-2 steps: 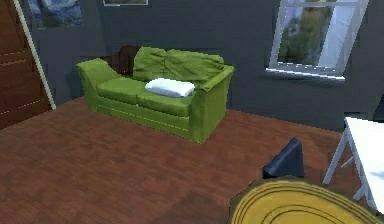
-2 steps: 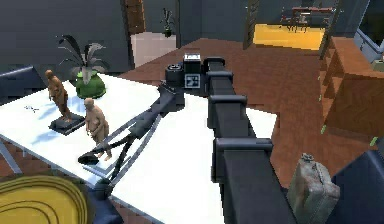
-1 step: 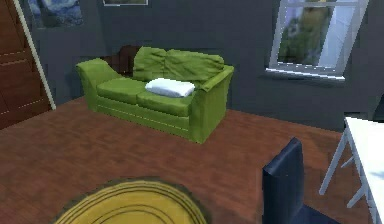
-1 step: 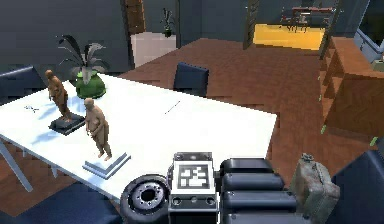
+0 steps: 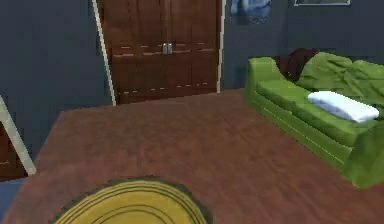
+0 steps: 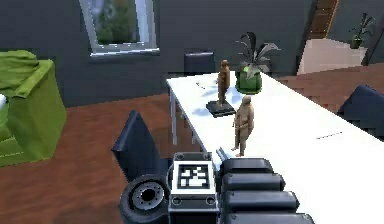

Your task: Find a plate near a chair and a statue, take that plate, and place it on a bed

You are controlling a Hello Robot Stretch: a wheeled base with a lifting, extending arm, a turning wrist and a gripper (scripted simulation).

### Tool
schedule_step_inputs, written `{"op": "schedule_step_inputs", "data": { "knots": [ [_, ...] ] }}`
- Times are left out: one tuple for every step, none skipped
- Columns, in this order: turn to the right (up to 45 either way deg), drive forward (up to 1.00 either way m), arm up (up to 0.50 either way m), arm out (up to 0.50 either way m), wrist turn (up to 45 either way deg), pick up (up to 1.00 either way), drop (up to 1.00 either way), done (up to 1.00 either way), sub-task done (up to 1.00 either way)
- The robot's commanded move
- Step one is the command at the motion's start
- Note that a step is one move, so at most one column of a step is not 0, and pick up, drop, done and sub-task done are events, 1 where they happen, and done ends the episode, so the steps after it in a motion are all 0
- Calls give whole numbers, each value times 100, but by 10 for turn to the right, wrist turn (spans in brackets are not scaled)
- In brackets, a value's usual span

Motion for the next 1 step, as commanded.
{"op": "schedule_step_inputs", "data": {
  "knots": [
    [-450, 0, 0, 0, 0, 0, 0, 0, 0]
  ]
}}
